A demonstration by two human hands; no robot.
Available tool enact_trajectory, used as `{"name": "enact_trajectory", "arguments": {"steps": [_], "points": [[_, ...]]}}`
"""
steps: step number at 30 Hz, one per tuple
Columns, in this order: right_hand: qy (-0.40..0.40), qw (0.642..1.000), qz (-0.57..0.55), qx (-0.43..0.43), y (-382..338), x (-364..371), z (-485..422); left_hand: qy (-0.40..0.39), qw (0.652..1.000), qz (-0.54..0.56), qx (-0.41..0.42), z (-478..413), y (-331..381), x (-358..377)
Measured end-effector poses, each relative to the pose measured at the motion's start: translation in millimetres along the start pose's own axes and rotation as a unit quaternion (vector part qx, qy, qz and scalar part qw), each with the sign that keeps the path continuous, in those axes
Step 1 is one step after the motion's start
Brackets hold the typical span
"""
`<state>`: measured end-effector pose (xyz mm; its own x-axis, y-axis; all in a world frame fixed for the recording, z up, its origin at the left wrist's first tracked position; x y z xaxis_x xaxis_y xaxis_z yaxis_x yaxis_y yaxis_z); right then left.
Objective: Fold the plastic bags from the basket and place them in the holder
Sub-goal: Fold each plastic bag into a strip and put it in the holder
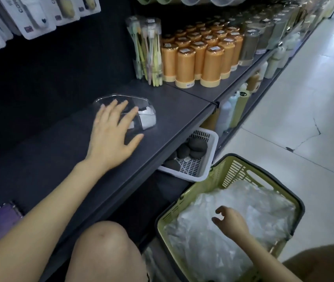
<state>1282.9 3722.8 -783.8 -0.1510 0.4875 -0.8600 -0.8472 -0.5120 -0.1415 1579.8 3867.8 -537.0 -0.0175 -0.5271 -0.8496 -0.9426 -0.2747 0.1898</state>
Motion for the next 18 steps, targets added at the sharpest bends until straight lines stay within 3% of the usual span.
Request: {"name": "enact_trajectory", "arguments": {"steps": [3,7,11,13,16,18], "points": [[-0.034,0.999,0.002,0.002,4.5,20.2,4.5,-0.11,0.988,0.027,0.101,39.2,40.1,35.5],[-0.055,0.995,0.082,-0.009,10.1,41.9,13.0,-0.218,0.972,0.087,-0.014,55.4,25.5,61.9],[-0.093,0.988,0.123,-0.019,7.6,52.2,22.6,-0.216,0.971,0.1,-0.031,53.4,23.6,64.1],[-0.093,0.974,0.203,-0.046,3.5,52.6,27.7,-0.216,0.97,0.106,-0.034,53.1,24.6,62.8],[-0.02,0.952,0.296,-0.078,-4.6,44.8,34.5,-0.207,0.97,0.118,-0.041,53.2,24.2,61.9],[0.028,0.957,0.286,-0.042,-5.7,31.2,34.8,-0.195,0.972,0.126,-0.045,53.6,24.2,61.3]]}}
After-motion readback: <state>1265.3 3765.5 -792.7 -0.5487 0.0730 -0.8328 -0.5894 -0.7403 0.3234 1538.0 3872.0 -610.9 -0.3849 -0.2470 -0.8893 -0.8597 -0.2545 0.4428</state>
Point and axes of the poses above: each hand's wrist, its own z-axis away from the middle knuckle, its own x-axis out of the palm, y = z × x, the point moved 5 cm from there along -z, towards the middle knuckle, and after that the axes turned 11 degrees about z, right-handed, at the moved point
